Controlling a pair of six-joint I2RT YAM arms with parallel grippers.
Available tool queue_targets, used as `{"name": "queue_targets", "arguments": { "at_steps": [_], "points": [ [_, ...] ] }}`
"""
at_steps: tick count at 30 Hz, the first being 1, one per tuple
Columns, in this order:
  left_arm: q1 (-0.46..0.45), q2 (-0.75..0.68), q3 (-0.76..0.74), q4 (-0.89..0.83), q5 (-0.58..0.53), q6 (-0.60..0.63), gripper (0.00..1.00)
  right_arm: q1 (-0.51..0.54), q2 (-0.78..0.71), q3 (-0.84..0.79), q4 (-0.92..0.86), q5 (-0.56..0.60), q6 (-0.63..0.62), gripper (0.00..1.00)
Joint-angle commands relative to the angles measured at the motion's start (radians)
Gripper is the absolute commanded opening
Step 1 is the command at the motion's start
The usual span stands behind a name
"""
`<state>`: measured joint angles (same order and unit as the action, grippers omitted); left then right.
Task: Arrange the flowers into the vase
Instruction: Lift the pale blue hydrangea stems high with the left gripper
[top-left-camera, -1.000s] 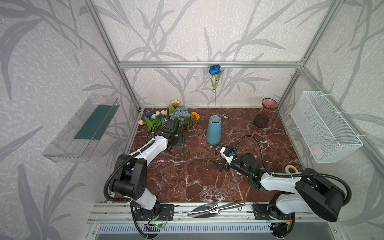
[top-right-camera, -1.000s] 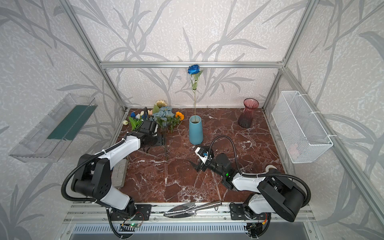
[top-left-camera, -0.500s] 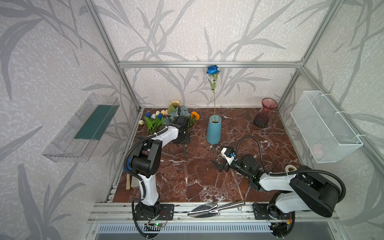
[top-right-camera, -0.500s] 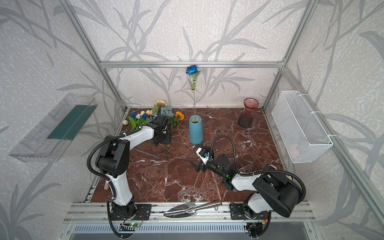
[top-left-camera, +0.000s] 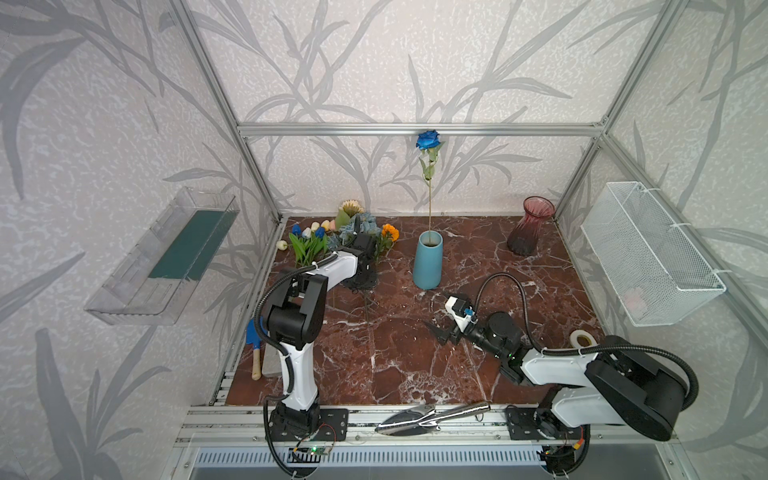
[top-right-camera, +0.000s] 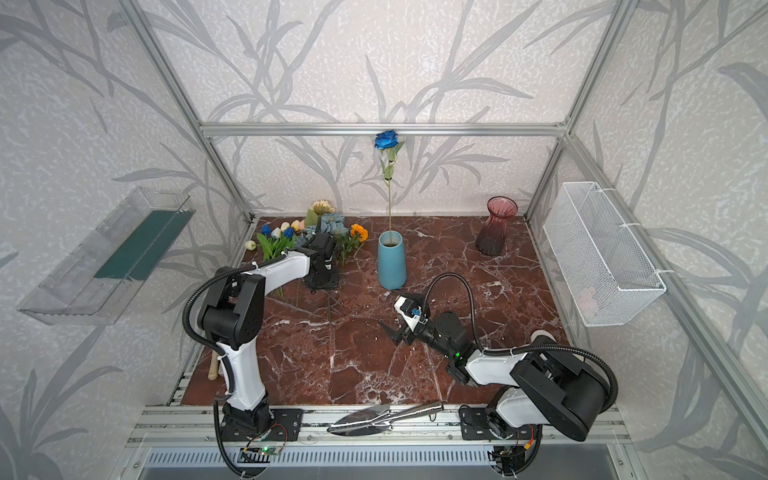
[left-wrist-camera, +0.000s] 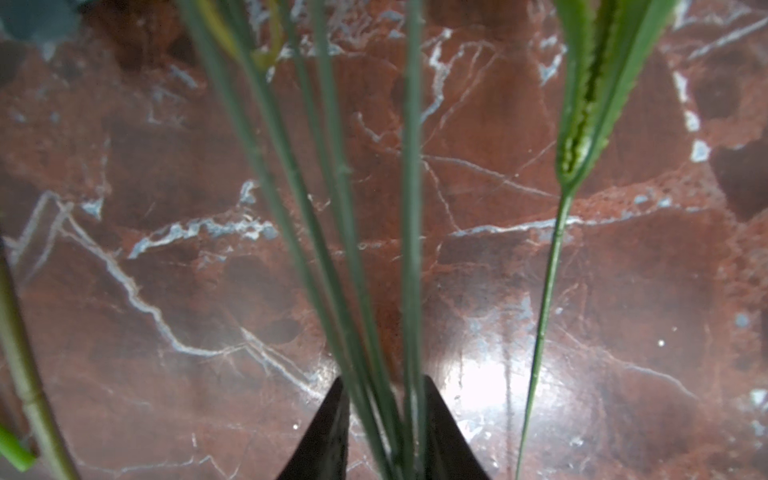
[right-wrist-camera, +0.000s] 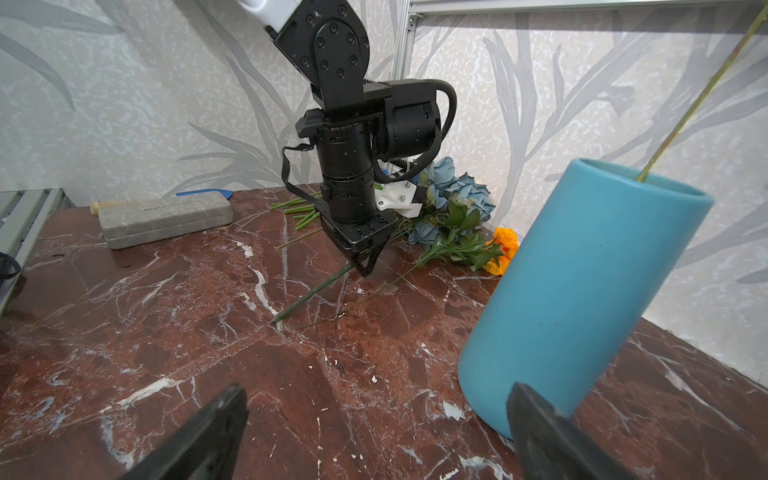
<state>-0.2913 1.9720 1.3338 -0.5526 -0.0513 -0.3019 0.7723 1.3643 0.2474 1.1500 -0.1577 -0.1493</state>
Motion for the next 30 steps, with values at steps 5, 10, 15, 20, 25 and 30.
{"name": "queue_targets", "arguments": {
  "at_steps": [5, 10, 15, 20, 25, 30],
  "points": [
    [0.009, -0.011, 0.008, -0.01, -0.012, -0.019, 0.22, 0.005, -0.045, -0.02, 0.05, 0.012, -0.009, 0.98],
    [0.012, -0.046, 0.001, -0.01, -0.012, -0.03, 0.05, 0.005, -0.056, -0.026, 0.05, 0.01, -0.015, 0.98],
    [0.013, -0.106, -0.015, -0.01, -0.026, -0.043, 0.0, 0.005, -0.056, -0.028, 0.05, 0.013, -0.02, 0.98],
    [0.014, -0.205, -0.045, -0.004, -0.057, -0.052, 0.0, 0.005, -0.064, -0.032, 0.051, 0.014, -0.018, 0.98],
    [0.012, -0.292, -0.042, -0.028, -0.096, -0.063, 0.0, 0.005, -0.059, -0.033, 0.055, 0.014, -0.017, 0.98],
    [0.014, -0.362, -0.054, -0.002, -0.096, -0.023, 0.0, 0.005, -0.058, -0.033, 0.059, 0.012, -0.013, 0.98]
  ]
}}
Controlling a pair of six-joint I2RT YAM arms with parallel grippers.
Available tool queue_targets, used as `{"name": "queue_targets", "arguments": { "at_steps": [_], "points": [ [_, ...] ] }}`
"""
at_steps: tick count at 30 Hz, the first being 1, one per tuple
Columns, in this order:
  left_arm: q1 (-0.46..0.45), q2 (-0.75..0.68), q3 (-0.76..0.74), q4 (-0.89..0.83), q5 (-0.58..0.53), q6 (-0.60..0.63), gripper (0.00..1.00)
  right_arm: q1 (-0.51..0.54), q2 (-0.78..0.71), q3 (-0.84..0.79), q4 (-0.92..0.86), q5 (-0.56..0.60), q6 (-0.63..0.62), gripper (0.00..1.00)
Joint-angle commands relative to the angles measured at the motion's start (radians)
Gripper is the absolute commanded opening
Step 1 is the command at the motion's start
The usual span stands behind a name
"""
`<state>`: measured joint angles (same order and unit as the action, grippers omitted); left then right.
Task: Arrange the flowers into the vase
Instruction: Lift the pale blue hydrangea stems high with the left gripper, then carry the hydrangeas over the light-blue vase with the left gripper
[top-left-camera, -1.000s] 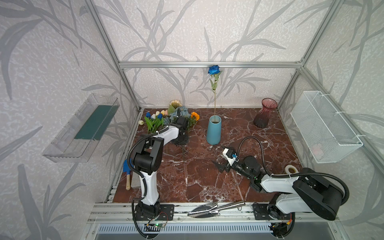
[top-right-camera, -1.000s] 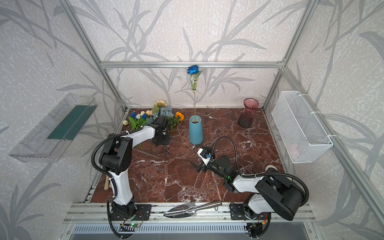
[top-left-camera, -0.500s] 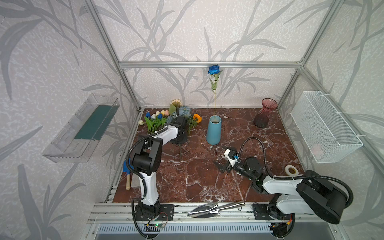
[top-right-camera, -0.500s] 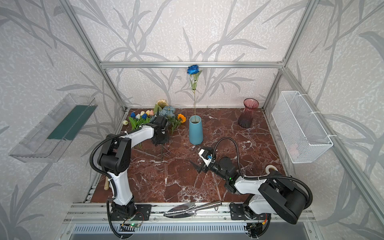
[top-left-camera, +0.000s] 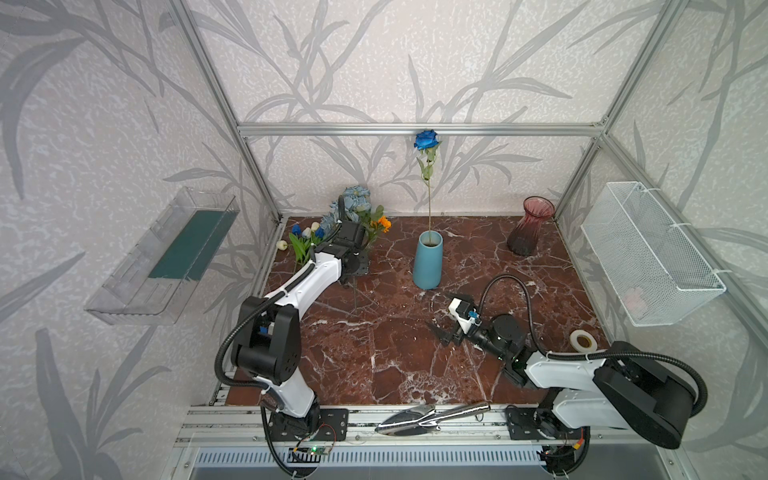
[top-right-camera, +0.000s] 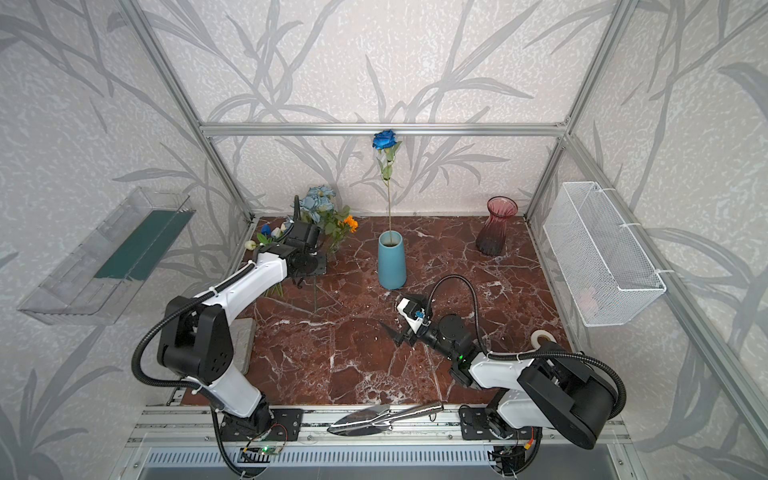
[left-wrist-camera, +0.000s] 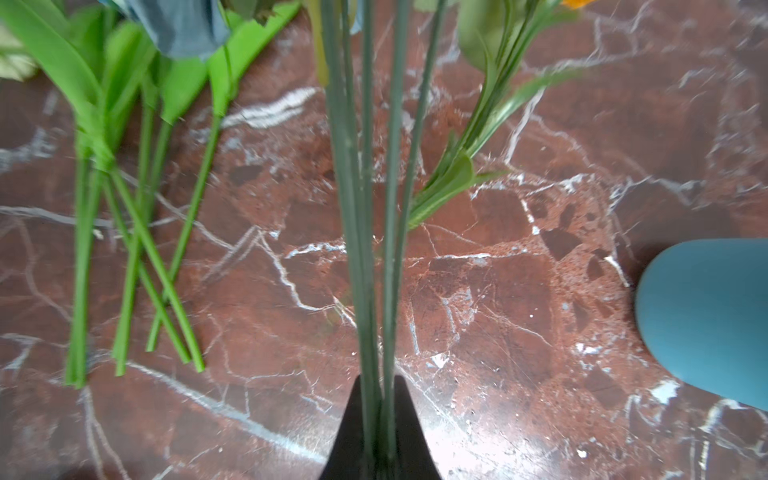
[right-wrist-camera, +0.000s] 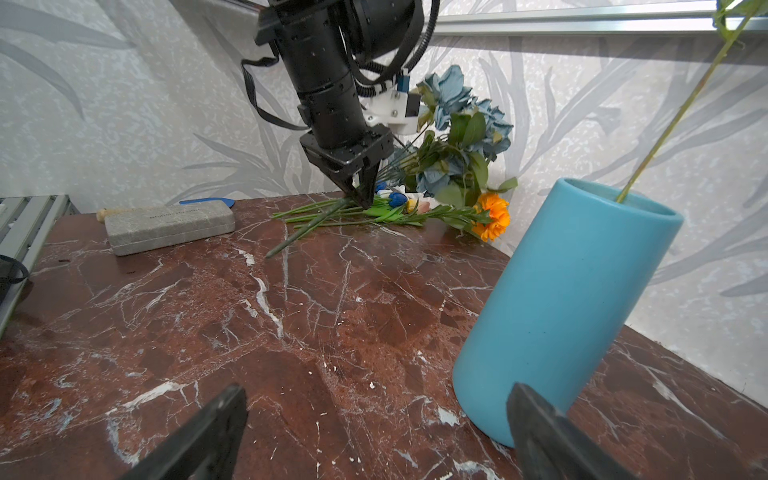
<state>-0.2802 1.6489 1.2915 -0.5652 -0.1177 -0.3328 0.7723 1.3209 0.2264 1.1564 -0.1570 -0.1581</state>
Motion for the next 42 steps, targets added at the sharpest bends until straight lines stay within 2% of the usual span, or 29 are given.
{"name": "queue_targets", "arguments": {
  "at_steps": [1, 7, 13, 18, 22, 26, 28, 33, 37, 39, 42],
  "points": [
    [0.003, -0.044, -0.012, 0.012, -0.028, 0.015, 0.0, 0.005, -0.013, -0.012, 0.052, 0.011, -0.005, 0.98],
    [0.001, -0.034, -0.067, 0.088, 0.016, 0.018, 0.0, 0.005, -0.014, -0.014, 0.055, 0.005, -0.001, 0.98],
    [0.001, -0.052, -0.083, 0.11, 0.014, 0.011, 0.0, 0.005, -0.014, -0.014, 0.052, 0.007, -0.003, 0.98],
    [-0.001, -0.175, -0.147, 0.203, -0.001, 0.004, 0.0, 0.005, -0.013, -0.016, 0.055, 0.012, -0.007, 0.98],
    [-0.01, -0.328, -0.245, 0.364, 0.009, 0.02, 0.0, 0.005, -0.016, -0.022, 0.066, 0.017, -0.009, 0.98],
    [-0.018, -0.464, -0.303, 0.477, 0.048, 0.031, 0.0, 0.005, -0.016, -0.027, 0.078, 0.017, -0.01, 0.98],
    [-0.026, -0.512, -0.314, 0.524, 0.101, 0.059, 0.0, 0.005, -0.016, -0.03, 0.087, 0.019, -0.01, 0.98],
    [-0.045, -0.576, -0.332, 0.584, 0.097, 0.086, 0.0, 0.005, -0.02, -0.031, 0.098, 0.014, -0.008, 0.98],
    [-0.055, -0.596, -0.337, 0.638, 0.211, 0.095, 0.0, 0.005, -0.033, -0.034, 0.086, 0.018, -0.016, 0.98],
    [-0.087, -0.619, -0.305, 0.631, 0.242, 0.114, 0.0, 0.005, -0.037, -0.036, 0.084, 0.025, -0.023, 0.98],
    [-0.154, -0.651, -0.252, 0.618, 0.21, 0.167, 0.0, 0.005, -0.04, -0.039, 0.088, 0.028, -0.023, 0.98]
  ]
}}
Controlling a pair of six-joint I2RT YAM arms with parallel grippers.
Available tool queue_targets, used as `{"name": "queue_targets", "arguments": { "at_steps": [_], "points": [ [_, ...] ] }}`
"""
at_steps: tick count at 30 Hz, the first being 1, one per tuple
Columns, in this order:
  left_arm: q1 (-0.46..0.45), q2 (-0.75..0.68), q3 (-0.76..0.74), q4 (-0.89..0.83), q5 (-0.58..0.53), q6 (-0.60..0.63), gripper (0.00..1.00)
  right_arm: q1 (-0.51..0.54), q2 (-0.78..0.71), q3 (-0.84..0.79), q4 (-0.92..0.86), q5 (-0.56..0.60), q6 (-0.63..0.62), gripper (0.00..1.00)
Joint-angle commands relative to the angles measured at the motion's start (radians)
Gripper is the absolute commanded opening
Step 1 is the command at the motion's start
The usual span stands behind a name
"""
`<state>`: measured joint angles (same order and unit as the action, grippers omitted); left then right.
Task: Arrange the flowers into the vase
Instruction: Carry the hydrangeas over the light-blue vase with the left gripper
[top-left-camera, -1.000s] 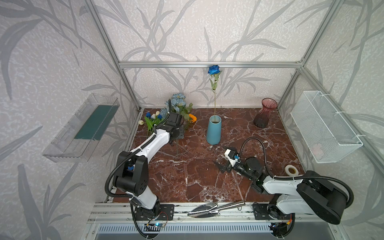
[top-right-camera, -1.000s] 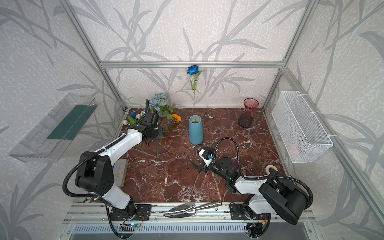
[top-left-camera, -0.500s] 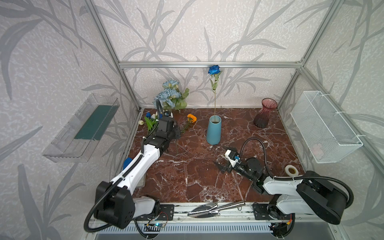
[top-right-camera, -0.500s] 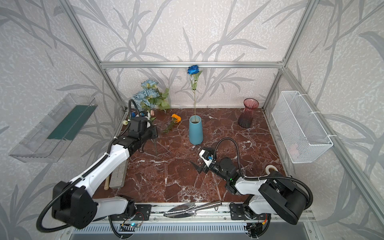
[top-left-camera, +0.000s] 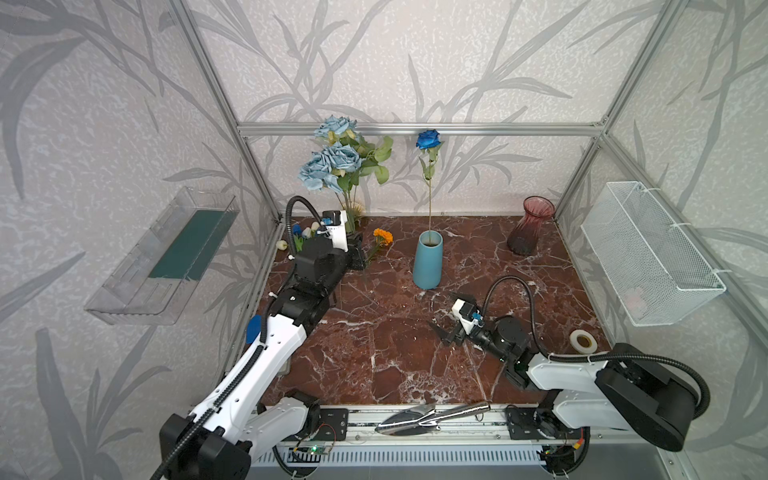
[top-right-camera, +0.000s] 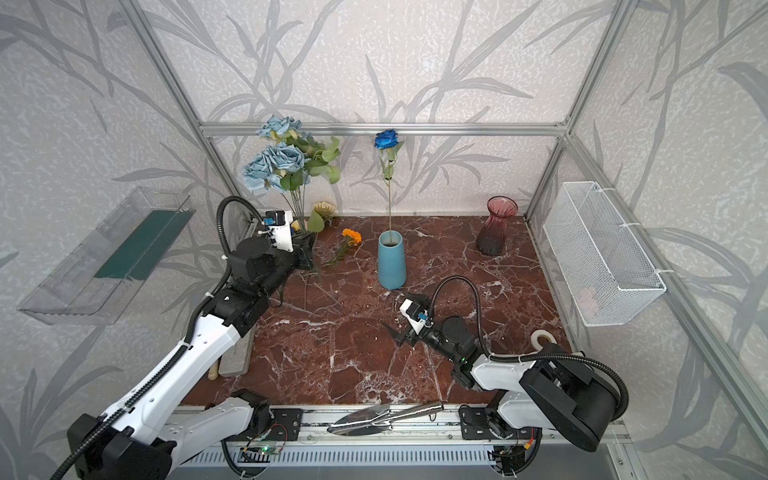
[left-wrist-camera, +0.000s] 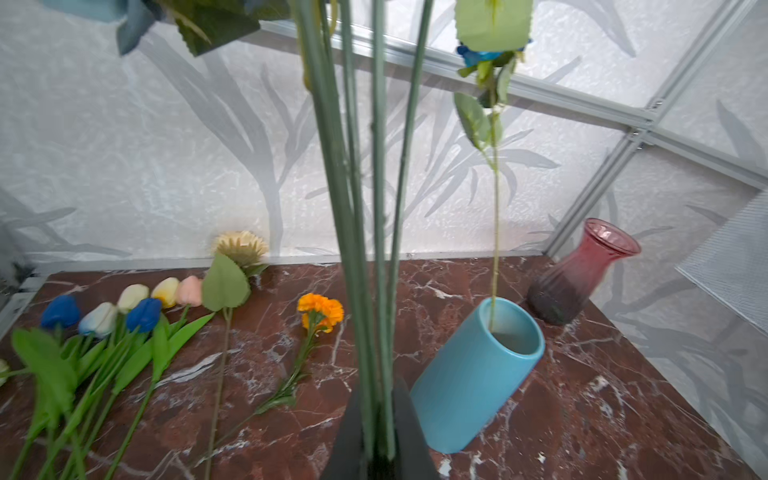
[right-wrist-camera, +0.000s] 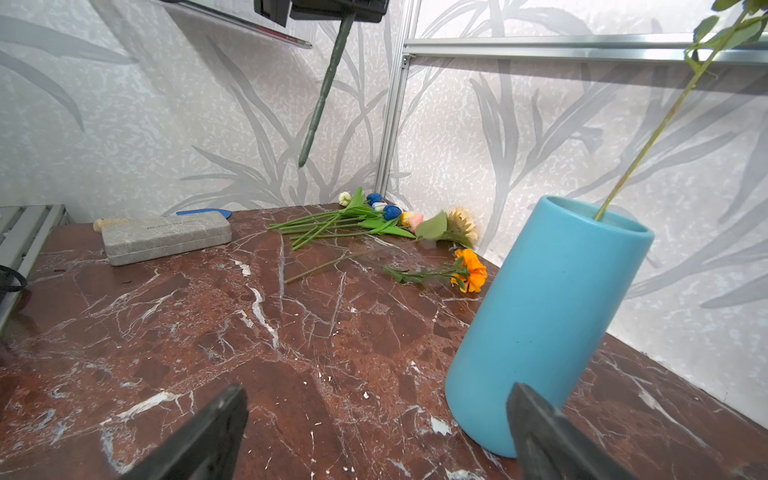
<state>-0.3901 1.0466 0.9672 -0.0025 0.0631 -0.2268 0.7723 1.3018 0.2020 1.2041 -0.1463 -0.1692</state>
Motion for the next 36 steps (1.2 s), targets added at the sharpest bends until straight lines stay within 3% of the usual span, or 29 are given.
{"name": "queue_targets", "arguments": {
  "at_steps": [1, 5, 11, 23, 36],
  "points": [
    [-0.05, -0.047, 0.098, 0.035, 0.036, 0.068, 0.0, 0.005, -0.02, -0.013, 0.038, 0.016, -0.013, 0.98],
    [-0.053, -0.007, 0.111, 0.063, 0.079, 0.106, 0.0, 0.005, -0.013, -0.012, 0.044, 0.008, -0.007, 0.98],
    [-0.056, 0.069, 0.027, 0.375, 0.175, 0.081, 0.0, 0.007, 0.01, -0.015, 0.066, 0.01, -0.007, 0.98],
    [-0.069, 0.39, 0.147, 0.772, 0.36, -0.008, 0.0, 0.012, 0.073, -0.016, 0.139, 0.01, -0.007, 0.97],
    [-0.085, 0.641, 0.337, 0.827, 0.406, -0.047, 0.0, 0.016, 0.087, -0.015, 0.15, 0.01, -0.012, 0.97]
  ]
}}
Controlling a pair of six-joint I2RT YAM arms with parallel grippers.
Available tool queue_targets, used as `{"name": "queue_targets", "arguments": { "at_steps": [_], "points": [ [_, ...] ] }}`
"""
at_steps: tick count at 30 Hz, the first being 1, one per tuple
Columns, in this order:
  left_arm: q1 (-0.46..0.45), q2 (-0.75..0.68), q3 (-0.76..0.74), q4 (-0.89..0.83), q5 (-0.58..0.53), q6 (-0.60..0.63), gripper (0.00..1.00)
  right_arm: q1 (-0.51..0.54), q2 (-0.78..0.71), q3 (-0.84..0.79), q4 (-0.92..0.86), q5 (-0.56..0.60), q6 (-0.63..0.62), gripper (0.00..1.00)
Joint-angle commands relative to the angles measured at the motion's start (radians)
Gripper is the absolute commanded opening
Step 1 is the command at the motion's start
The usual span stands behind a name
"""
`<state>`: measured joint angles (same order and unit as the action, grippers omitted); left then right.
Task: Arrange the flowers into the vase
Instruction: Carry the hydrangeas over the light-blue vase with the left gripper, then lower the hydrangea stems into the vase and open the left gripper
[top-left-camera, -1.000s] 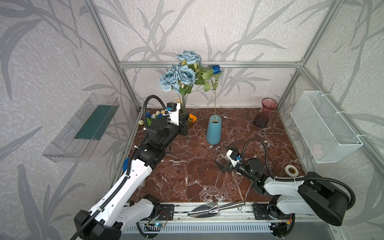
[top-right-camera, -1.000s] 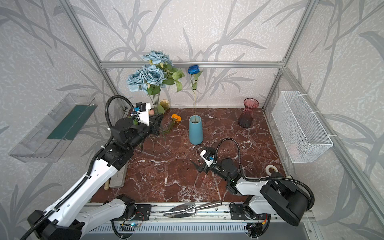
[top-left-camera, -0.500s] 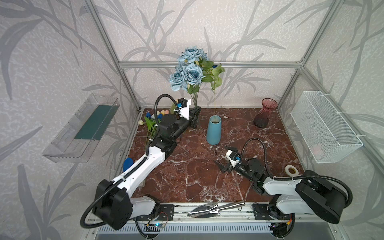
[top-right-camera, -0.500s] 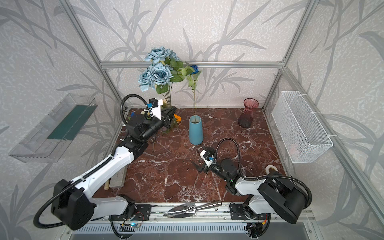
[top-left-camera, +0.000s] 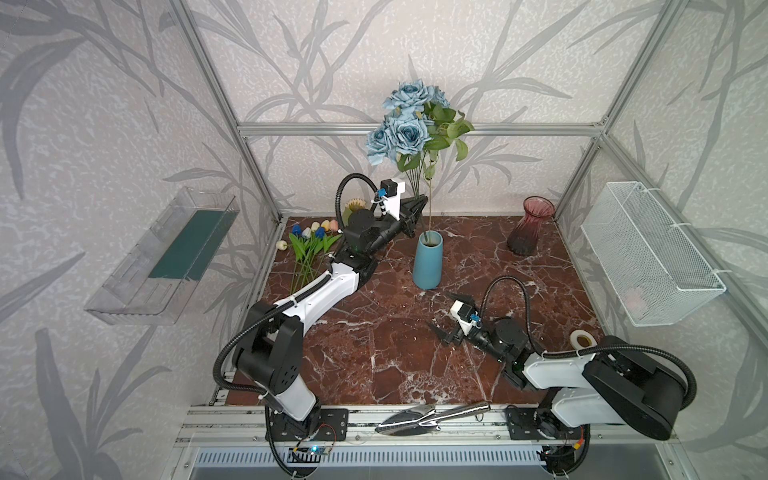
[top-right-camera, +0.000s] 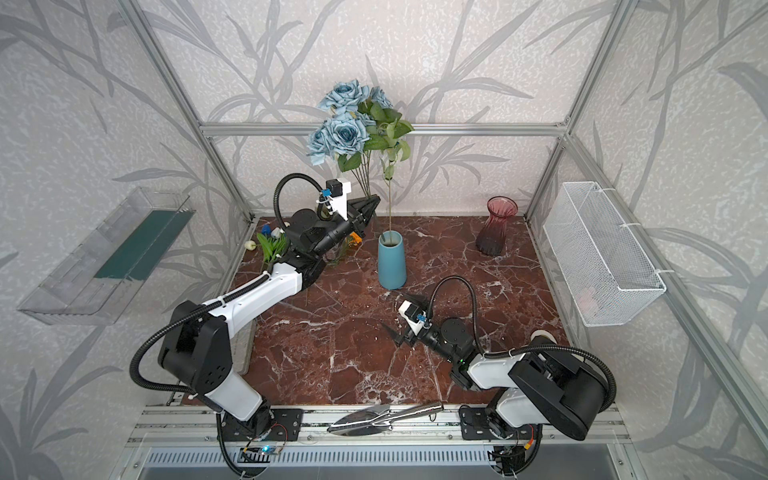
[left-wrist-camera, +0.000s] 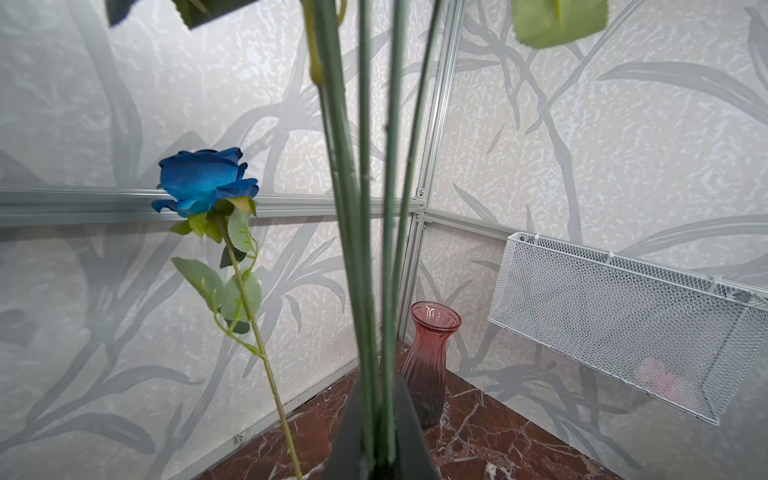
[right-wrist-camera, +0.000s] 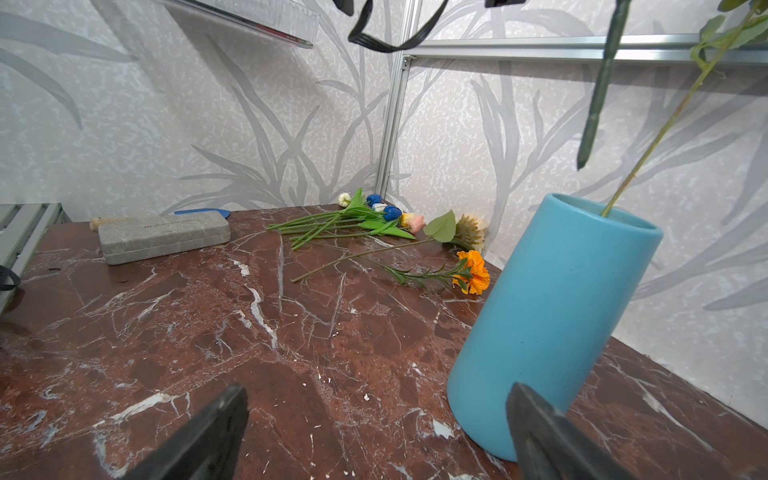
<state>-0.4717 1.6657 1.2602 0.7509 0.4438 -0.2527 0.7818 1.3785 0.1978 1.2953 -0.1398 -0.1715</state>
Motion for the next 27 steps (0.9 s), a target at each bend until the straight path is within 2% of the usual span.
{"name": "queue_targets", "arguments": {
  "at_steps": [1, 12, 27],
  "points": [
    [-0.004, 0.038, 0.054, 0.075, 0.029, -0.023, 0.0, 0.007, 0.011, -0.011, 0.059, 0.002, -0.01, 0.97],
    [-0.007, 0.134, 0.071, 0.06, 0.024, 0.015, 0.0, 0.008, 0.0, -0.012, 0.051, -0.003, -0.019, 0.97],
    [-0.041, 0.143, -0.041, 0.056, -0.026, 0.105, 0.0, 0.008, -0.003, -0.011, 0.037, -0.008, -0.023, 0.97]
  ]
}}
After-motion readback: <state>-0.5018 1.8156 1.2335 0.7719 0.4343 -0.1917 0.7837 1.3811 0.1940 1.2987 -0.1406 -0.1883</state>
